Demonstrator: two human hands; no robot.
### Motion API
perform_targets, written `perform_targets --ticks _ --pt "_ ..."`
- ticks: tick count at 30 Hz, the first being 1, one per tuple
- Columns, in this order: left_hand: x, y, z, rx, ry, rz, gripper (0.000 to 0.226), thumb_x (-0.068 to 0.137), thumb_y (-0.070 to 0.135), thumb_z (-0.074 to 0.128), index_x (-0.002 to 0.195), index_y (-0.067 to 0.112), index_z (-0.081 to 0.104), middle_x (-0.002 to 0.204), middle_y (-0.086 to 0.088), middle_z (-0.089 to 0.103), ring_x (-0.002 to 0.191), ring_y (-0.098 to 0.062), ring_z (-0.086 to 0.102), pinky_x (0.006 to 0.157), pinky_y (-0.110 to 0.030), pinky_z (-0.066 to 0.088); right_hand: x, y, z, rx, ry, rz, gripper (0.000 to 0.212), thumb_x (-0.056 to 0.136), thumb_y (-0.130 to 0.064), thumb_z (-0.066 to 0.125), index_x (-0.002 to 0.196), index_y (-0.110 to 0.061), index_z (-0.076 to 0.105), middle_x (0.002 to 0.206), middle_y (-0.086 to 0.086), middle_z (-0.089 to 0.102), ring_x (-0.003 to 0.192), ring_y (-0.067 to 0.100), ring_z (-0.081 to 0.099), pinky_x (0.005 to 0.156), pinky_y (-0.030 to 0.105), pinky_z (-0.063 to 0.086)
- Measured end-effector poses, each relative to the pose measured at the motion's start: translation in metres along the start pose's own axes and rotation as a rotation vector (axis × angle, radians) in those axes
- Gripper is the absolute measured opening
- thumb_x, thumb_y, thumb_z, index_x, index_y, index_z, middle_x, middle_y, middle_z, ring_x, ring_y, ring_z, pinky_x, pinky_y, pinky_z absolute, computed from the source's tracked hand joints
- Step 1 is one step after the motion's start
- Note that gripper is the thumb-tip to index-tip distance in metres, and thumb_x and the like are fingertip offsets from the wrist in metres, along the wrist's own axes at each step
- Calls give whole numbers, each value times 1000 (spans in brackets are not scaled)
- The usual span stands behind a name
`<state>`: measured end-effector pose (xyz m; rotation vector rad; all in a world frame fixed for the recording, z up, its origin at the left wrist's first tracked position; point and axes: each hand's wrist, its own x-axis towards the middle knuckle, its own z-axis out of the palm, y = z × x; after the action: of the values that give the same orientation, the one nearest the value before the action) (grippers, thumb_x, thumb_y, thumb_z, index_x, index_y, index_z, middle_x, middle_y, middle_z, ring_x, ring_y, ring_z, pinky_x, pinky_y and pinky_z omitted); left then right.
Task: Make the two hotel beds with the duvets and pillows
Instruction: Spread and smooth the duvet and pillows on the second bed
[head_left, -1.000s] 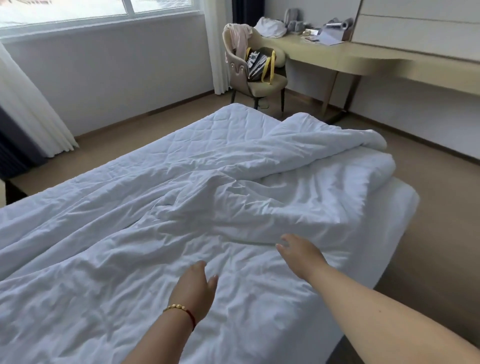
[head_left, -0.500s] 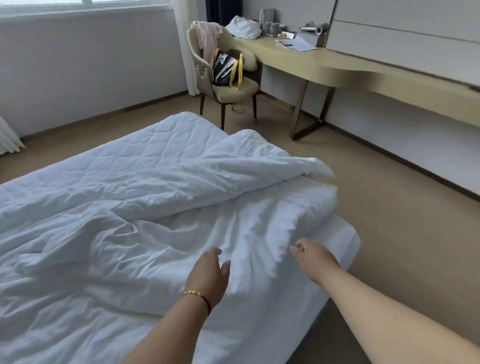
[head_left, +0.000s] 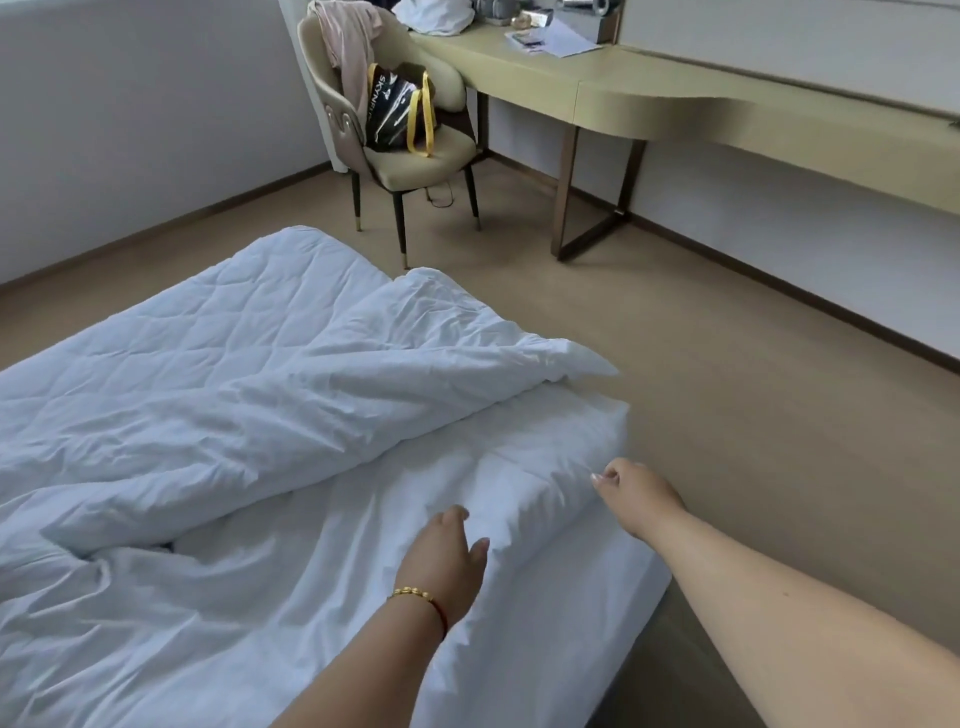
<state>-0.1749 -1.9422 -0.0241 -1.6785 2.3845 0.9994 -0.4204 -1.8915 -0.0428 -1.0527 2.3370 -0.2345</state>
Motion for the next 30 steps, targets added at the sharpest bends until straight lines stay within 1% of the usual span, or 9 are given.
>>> perform_targets --ticks 3,5,7,12,14,16,22,26,30 --pt "34 23 15 14 -31 13 49 99 39 44 143 20 36 144 3 41 129 -15 45 101 -28 41 49 8 -12 12 8 21 28 96 -41 46 101 -15 54 119 12 56 100 30 55 77 31 40" --pt "54 41 28 21 -52 18 51 98 39 46 144 20 35 146 2 38 130 -17 43 103 -30 40 82 12 -20 13 9 34 40 95 -40 48 121 -12 53 131 13 52 116 32 52 90 33 41" --pt "78 62 42 34 -71 8 54 96 42 48 145 21 34 147 3 35 133 -16 38 103 -30 40 116 15 -26 21 -21 51 49 93 -41 50 132 -11 47 138 13 48 124 32 47 98 35 39" --pt "131 119 85 186 -103 -81 81 78 69 57 141 24 34 140 2 41 129 -23 36 104 -33 37 198 18 -25 27 -222 59 71 89 -51 52 143 -9 34 146 13 40 133 33 39 107 39 35" --pt "144 137 101 266 -75 -141 89 70 77 57 137 22 37 133 0 45 123 -24 40 101 -34 37 220 15 -14 110 -323 38 71 88 -52 54 139 -6 37 141 15 46 128 34 45 106 41 37" --pt "156 147 110 305 -34 -204 88 67 78 58 132 20 41 126 -1 48 119 -24 43 98 -33 37 230 11 -5 202 -373 -56 54 90 -47 55 124 -6 48 126 15 57 115 33 54 98 39 43" --pt "178 158 98 228 -23 -265 39 92 48 56 112 15 53 115 -5 58 112 -25 51 77 -33 37 235 15 -36 420 -420 -407 24 93 -34 56 106 -14 62 97 -2 64 95 20 59 80 27 41" --pt "172 190 92 99 -18 -200 34 87 51 60 90 18 54 101 -6 62 95 -27 55 67 -30 29 241 45 -72 302 -451 -427 28 93 -40 54 95 -13 63 90 3 68 87 24 62 76 32 46" --pt "154 230 138 119 -205 -220 38 87 50 61 98 14 61 100 -9 64 93 -29 57 69 -31 34 228 114 -79 48 -578 -420 29 95 -46 48 91 -20 60 94 2 68 88 22 62 70 29 44"
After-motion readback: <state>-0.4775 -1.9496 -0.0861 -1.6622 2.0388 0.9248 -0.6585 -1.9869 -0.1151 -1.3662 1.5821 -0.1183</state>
